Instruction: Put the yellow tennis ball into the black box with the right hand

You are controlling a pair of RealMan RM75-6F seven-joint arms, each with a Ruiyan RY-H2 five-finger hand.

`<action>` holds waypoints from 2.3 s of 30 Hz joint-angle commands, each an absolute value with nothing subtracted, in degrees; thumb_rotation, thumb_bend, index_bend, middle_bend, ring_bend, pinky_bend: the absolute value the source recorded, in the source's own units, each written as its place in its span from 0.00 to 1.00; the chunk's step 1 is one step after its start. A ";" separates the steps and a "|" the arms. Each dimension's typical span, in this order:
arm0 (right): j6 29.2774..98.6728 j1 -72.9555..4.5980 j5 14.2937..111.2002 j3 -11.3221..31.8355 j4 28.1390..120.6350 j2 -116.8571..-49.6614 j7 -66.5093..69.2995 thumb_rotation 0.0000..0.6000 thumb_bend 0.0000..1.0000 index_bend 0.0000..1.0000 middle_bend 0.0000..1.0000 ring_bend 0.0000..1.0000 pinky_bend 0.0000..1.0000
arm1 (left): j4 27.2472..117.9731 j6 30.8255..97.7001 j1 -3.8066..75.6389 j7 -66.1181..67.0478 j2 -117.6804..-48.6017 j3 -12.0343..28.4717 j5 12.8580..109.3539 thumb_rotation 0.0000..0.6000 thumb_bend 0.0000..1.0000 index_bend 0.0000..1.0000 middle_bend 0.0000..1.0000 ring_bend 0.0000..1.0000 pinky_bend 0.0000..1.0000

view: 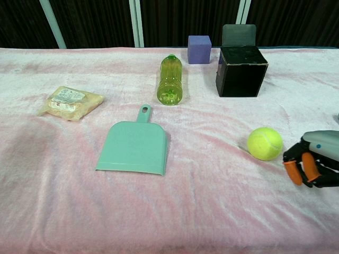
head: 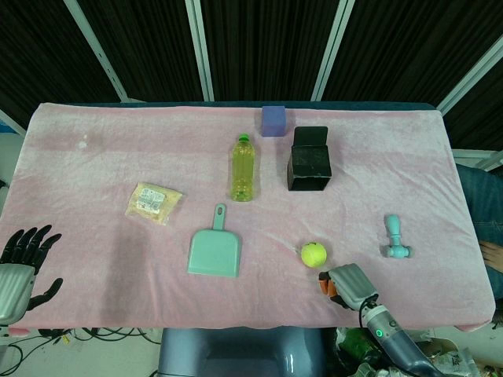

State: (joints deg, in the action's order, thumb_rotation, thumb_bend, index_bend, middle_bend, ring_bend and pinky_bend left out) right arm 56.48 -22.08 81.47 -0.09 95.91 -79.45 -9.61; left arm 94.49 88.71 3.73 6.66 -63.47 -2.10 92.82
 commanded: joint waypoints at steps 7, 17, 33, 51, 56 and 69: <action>53.49 -24.96 79.39 1.80 89.33 -85.55 -6.88 1.00 1.00 0.94 0.83 0.85 1.00 | 94.37 88.55 3.65 6.65 -63.48 -1.74 92.49 1.00 0.27 0.14 0.05 0.00 0.00; 53.08 -26.52 78.69 2.92 85.49 -88.34 -5.05 1.00 1.00 0.94 0.83 0.85 1.00 | 95.17 87.19 3.70 6.75 -63.06 -1.68 91.30 1.00 0.27 0.14 0.05 0.00 0.00; 48.53 -32.27 75.49 7.27 74.52 -93.55 -2.20 1.00 1.00 0.95 0.84 0.86 1.00 | 95.24 87.15 3.56 6.87 -63.23 -1.33 91.11 1.00 0.27 0.14 0.05 0.00 0.00; 42.88 -40.47 78.29 9.08 59.30 -95.66 3.81 1.00 1.00 0.95 0.84 0.85 1.00 | 95.26 86.49 3.67 6.78 -63.20 -0.83 90.18 1.00 0.27 0.14 0.05 0.00 0.00; 41.63 -43.11 79.96 9.15 53.72 -97.41 7.97 1.00 1.00 0.95 0.84 0.85 1.00 | 95.36 86.39 3.66 6.71 -63.22 -0.71 89.92 1.00 0.27 0.14 0.05 0.00 0.00; 41.94 -47.90 84.14 8.00 40.93 -103.78 18.02 1.00 1.00 0.95 0.83 0.85 1.00 | 95.50 86.23 3.67 6.87 -63.31 -0.57 89.66 1.00 0.27 0.14 0.05 0.00 0.00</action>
State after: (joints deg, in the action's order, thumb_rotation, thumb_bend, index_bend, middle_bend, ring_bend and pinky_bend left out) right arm 41.56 -46.98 83.31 8.29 42.39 -102.65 16.72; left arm 95.51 86.22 3.67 6.87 -63.31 -0.57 89.66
